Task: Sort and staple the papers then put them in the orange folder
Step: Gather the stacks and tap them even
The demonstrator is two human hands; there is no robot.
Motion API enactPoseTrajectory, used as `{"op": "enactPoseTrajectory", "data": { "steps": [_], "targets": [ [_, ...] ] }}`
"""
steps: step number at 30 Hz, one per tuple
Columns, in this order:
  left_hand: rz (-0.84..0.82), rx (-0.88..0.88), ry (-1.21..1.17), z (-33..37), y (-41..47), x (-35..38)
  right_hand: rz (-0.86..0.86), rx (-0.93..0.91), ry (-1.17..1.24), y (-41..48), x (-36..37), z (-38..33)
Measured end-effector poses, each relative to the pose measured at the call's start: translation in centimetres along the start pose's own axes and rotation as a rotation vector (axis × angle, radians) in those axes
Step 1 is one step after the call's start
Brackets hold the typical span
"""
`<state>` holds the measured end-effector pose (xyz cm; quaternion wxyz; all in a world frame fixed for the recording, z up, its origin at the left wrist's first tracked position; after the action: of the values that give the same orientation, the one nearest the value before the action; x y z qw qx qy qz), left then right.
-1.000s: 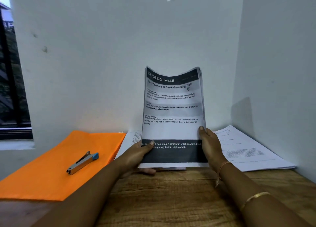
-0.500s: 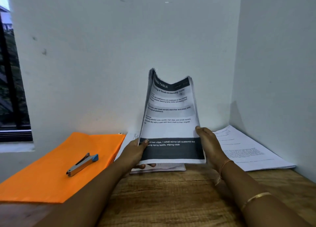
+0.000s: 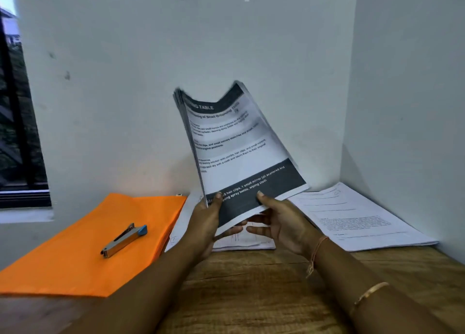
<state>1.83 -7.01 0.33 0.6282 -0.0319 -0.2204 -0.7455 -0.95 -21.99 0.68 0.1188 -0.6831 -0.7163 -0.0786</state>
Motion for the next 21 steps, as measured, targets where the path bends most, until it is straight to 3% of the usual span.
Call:
{"op": "enactPoseTrajectory", "data": {
  "steps": [7, 12, 21],
  "targets": [
    [-0.036, 0.036, 0.255, -0.8, 0.5, 0.0, 0.135, -0.041, 0.039, 0.1, -1.1, -0.5],
    [-0.044, 0.072, 0.083, -0.2, 1.3, -0.7, 0.073, 0.026, -0.014, -0.3, -2.0, -0.8],
    [0.116, 0.19, -0.127, 1.8, 2.3, -3.0, 0.039, 0.143, -0.118, -0.6, -4.8, -0.7]
  ]
}}
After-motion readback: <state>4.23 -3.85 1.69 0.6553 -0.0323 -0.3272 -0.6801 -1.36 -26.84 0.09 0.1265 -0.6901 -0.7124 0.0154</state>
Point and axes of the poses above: each hand's wrist, its own y-axis towards the middle knuckle, its own x-axis out of the palm, z = x × y, the point moved 5 cm from there along y, towards the middle knuckle, and after that the axes turned 10 degrees about x, right-handed, at the moved point
